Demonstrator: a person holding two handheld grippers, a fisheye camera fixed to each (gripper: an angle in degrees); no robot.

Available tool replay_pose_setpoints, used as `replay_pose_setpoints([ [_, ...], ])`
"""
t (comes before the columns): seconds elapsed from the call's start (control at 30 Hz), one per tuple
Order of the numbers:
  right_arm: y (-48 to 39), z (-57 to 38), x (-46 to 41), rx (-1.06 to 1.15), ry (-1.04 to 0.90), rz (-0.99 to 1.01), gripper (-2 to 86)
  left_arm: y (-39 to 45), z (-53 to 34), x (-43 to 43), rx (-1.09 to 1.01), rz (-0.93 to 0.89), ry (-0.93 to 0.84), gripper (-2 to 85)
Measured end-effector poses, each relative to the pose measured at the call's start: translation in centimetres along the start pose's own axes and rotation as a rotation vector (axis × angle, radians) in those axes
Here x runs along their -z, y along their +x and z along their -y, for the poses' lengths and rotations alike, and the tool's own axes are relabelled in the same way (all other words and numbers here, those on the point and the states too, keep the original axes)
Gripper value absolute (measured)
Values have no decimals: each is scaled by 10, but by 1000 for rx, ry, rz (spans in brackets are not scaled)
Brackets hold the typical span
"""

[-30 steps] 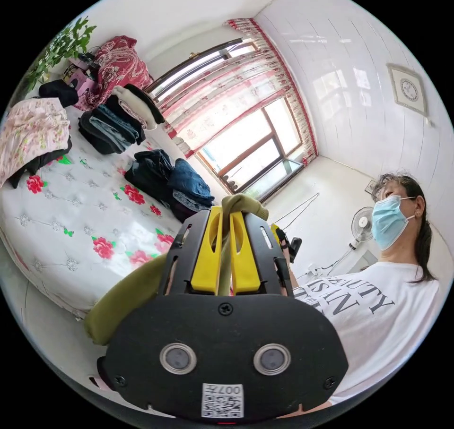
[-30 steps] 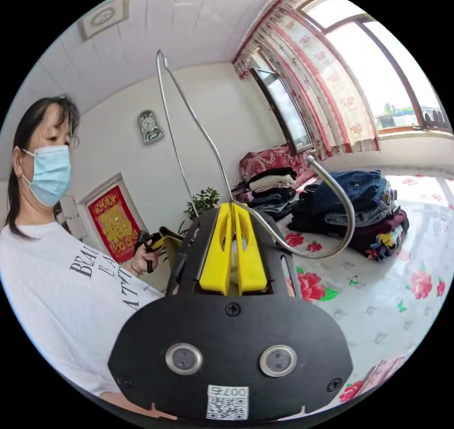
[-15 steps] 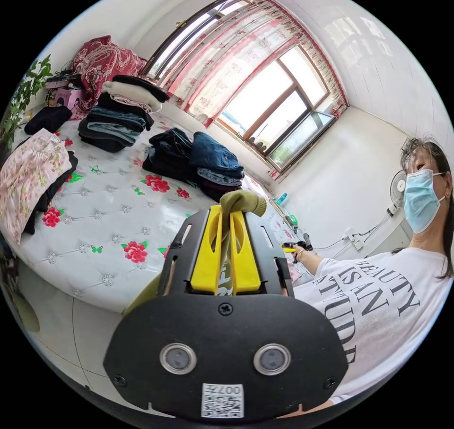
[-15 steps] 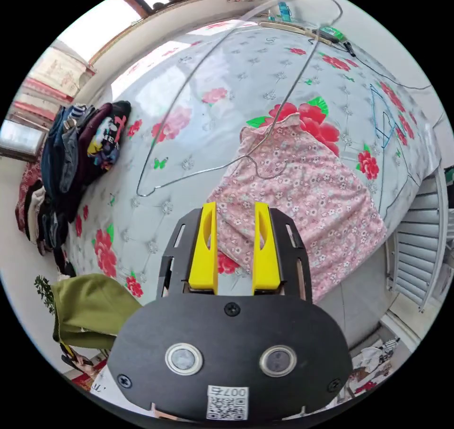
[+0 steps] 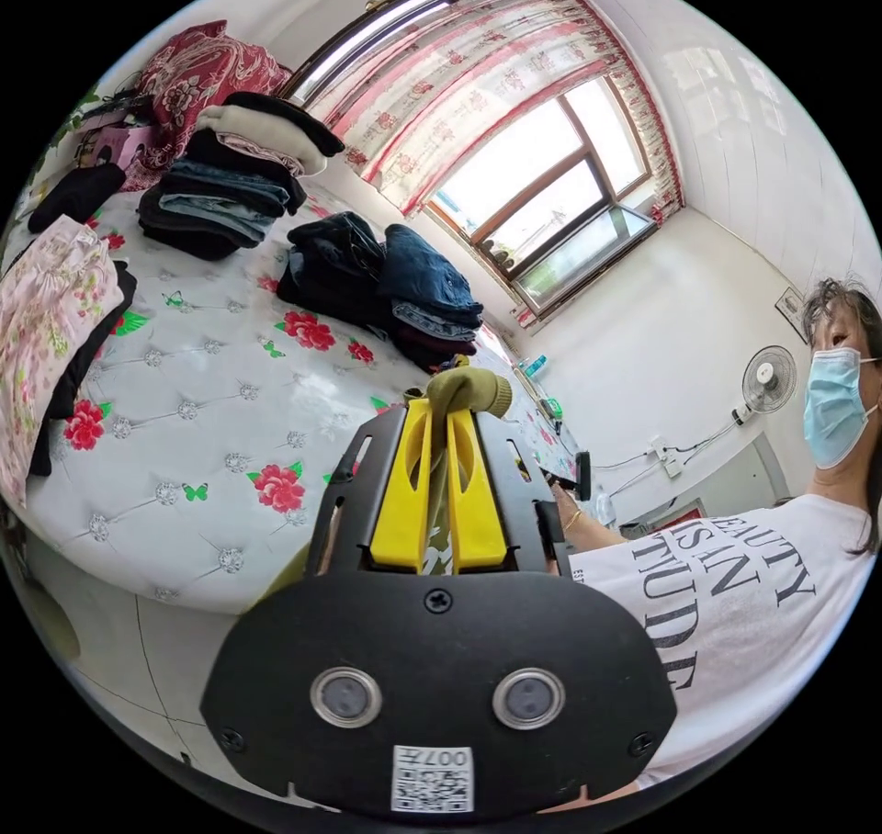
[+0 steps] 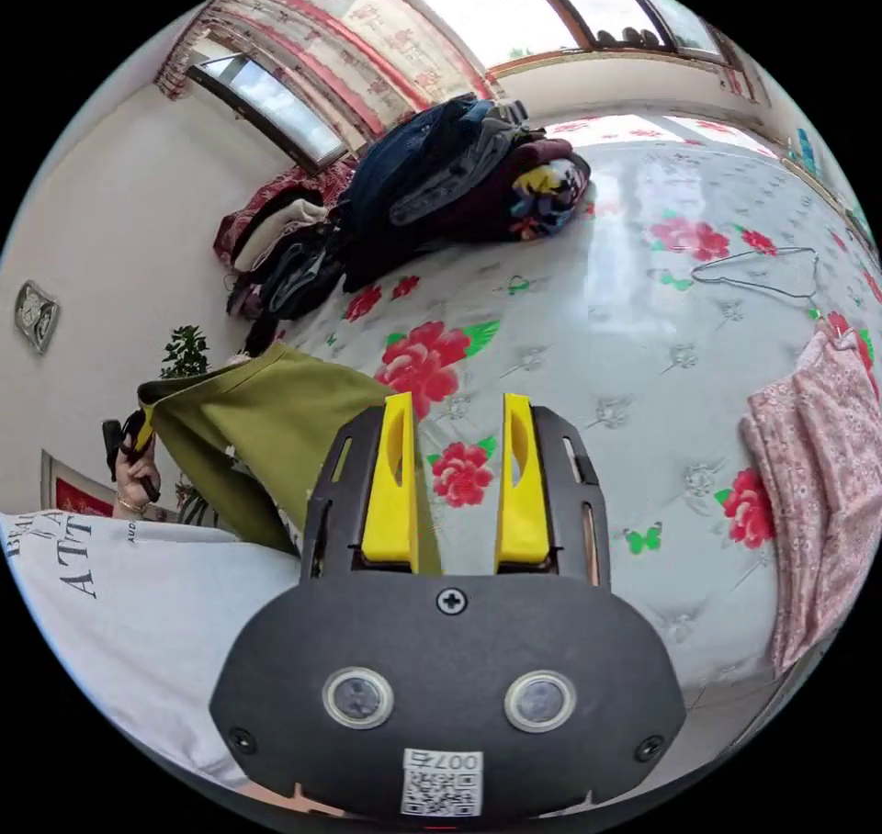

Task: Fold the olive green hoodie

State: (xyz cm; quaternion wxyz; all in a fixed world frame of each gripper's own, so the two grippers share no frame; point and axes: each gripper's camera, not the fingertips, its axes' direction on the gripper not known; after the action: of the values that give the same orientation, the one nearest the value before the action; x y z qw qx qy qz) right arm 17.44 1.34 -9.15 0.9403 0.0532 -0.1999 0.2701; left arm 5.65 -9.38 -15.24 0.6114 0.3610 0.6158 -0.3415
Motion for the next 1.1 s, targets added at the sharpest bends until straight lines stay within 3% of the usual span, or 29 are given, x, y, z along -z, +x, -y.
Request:
replay_pose_setpoints([
  [0.17,-55,-25,-123,71,-348,-54,100,-22,23,-5,-1,-2,-61,-3],
  [0.23,-71,-36,-128,81,-302,-161,83,-31,29,-5,6,3,-76,-3],
  [0.33,-84,-45,-131,98,-361,-127,30,-49,41,-8,22,22,-98,-4],
  [0.5,-97,-19,-38,48,-133,-55,3,-56,82,-8,-31,54,-97,-4],
  [0.7,-159,47,92,204,283,-175,1,-44,214,-7,-164,-4,115,16],
  [0.77,-180,77,101,241,438,-268,4,-52,276,-40,-220,107,81,48],
  [0.83,-188,95,92,259,462,-301,10,-71,300,-58,-161,272,62,60],
  [0.93,-179,99,56,198,326,-368,22,-104,282,-71,-95,379,16,66],
  [1.1,-119,1,-7,103,123,-448,36,-147,137,-103,-120,380,-247,93],
])
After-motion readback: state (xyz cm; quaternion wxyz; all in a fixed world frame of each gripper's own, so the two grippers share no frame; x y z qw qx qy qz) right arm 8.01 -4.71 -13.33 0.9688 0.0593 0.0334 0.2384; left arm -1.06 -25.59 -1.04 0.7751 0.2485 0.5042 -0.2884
